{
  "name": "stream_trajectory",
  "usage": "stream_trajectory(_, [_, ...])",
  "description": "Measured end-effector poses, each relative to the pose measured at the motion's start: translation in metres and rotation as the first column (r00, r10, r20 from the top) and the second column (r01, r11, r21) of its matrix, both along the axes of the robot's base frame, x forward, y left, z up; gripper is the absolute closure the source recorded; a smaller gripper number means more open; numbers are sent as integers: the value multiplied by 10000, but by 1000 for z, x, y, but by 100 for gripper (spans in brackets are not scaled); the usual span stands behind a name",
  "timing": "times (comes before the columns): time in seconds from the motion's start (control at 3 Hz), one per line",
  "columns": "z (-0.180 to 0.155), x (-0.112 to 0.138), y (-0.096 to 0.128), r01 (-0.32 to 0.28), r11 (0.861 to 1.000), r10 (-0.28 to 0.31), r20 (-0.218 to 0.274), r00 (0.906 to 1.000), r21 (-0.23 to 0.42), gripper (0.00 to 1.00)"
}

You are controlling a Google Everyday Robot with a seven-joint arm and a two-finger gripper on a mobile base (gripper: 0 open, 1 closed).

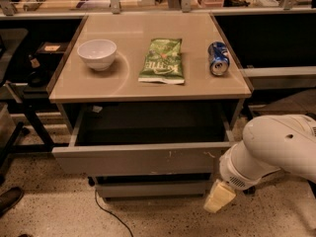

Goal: Close top drawer

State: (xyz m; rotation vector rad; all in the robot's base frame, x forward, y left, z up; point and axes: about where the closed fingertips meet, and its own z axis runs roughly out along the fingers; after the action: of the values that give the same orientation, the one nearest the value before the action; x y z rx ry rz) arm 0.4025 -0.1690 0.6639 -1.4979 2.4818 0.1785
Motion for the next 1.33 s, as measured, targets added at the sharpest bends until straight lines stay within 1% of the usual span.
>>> stream_trajectory(0.33, [0, 0, 0, 0, 10000, 0, 0, 10000, 0, 42])
stream_trajectory(0.67, [-2, 13, 4, -15, 9999, 17, 248, 9997, -100, 65])
stream_trajectory(1.0, [-4, 37, 12, -83, 9999, 93, 679, 9977, -146, 88])
stream_trajectory(1.33, [-8, 57, 18, -191, 9997, 208, 971, 9951, -183, 100])
